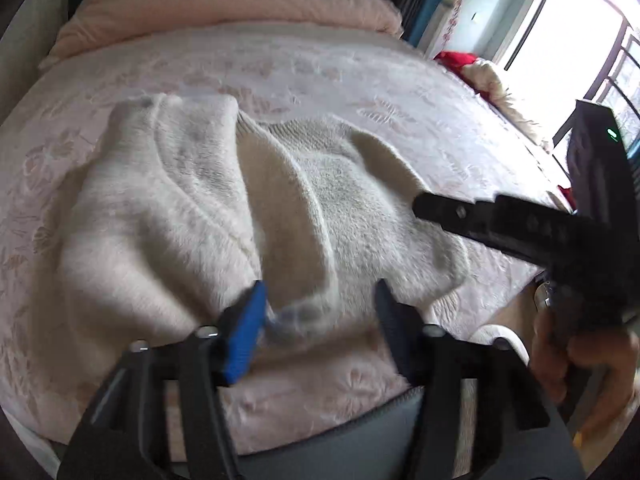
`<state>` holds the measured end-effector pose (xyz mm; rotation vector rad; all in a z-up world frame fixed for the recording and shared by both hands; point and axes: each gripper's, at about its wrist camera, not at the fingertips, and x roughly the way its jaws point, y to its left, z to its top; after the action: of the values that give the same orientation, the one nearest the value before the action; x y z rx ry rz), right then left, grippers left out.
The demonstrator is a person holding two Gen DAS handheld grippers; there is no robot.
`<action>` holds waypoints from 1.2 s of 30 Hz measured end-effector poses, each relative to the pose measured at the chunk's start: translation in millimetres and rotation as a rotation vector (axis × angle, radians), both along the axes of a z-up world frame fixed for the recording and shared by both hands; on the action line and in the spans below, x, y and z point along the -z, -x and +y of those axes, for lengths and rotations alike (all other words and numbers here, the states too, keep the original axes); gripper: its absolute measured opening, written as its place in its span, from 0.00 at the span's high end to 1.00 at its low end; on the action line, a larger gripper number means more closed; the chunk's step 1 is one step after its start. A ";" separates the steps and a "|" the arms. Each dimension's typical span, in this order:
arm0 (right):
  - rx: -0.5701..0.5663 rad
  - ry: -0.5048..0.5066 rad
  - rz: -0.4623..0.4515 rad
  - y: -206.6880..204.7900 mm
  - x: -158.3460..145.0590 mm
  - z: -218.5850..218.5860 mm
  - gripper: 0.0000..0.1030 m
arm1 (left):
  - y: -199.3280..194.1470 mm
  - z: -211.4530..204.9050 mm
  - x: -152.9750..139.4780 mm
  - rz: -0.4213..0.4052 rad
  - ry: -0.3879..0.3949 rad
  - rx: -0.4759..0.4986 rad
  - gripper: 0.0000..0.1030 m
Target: Fold small clothes
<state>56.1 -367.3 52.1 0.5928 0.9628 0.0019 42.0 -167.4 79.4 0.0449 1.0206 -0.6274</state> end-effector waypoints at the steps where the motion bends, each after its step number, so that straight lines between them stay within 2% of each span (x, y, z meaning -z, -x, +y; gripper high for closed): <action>1: -0.024 -0.015 -0.020 -4.9 -6.7 6.3 0.36 | 6.7 8.0 -5.2 -0.011 0.011 -0.002 0.31; 3: -0.075 -0.060 -0.040 -20.9 -13.3 21.5 0.29 | 16.1 26.0 -13.1 -0.025 0.006 -0.030 0.22; 4: -0.108 -0.075 -0.040 -31.6 -15.3 31.6 0.24 | 20.6 38.3 -14.2 -0.031 -0.005 -0.045 0.22; 7: -0.184 -0.042 -0.019 -56.3 -17.2 60.4 0.18 | 11.6 58.0 -4.2 -0.041 -0.056 -0.074 0.22; 10: -0.262 -0.037 0.064 -86.8 0.4 88.3 0.18 | 13.2 90.9 11.9 -0.038 -0.126 -0.142 0.22; 14: -0.253 -0.043 0.156 -99.9 22.5 105.0 0.19 | -5.6 111.2 26.0 -0.014 -0.131 -0.252 0.22; 18: -0.166 -0.010 0.080 -73.1 6.7 94.8 0.19 | -20.0 127.0 23.7 -0.020 -0.094 -0.330 0.23; 21: -0.131 -0.012 0.130 -60.8 8.1 80.6 0.19 | -29.2 122.6 31.2 -0.020 -0.135 -0.302 0.30; 23: -0.120 -0.008 0.149 -51.9 9.8 74.5 0.19 | -32.5 118.3 41.9 0.017 -0.160 -0.275 0.34; 24: -0.117 -0.015 0.155 -49.3 11.8 72.2 0.19 | -30.0 119.9 45.1 0.041 -0.148 -0.270 0.34; 27: -0.124 -0.093 0.196 -56.9 23.3 75.7 0.18 | -21.7 120.7 48.9 0.067 -0.091 -0.233 0.32; 28: -0.131 -0.108 0.202 -60.5 24.3 78.7 0.18 | -17.8 118.9 50.4 0.056 -0.099 -0.222 0.28; 30: -0.180 -0.127 0.192 -73.7 19.0 96.8 0.18 | -14.8 115.7 52.6 0.036 -0.122 -0.212 0.27; 33: -0.270 -0.092 0.219 -93.3 14.9 131.6 0.17 | -19.4 114.0 56.8 0.045 -0.139 -0.214 0.27; 34: -0.300 -0.046 0.222 -100.3 14.4 145.2 0.18 | -21.5 113.9 57.9 0.050 -0.138 -0.220 0.27; 36: -0.337 0.024 0.213 -107.4 9.4 160.2 0.53 | -26.8 114.6 58.9 0.060 -0.149 -0.238 0.27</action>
<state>163.5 -207.0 42.7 0.4079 1.2599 0.2306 68.9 -52.8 20.5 0.0353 1.1100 -0.3374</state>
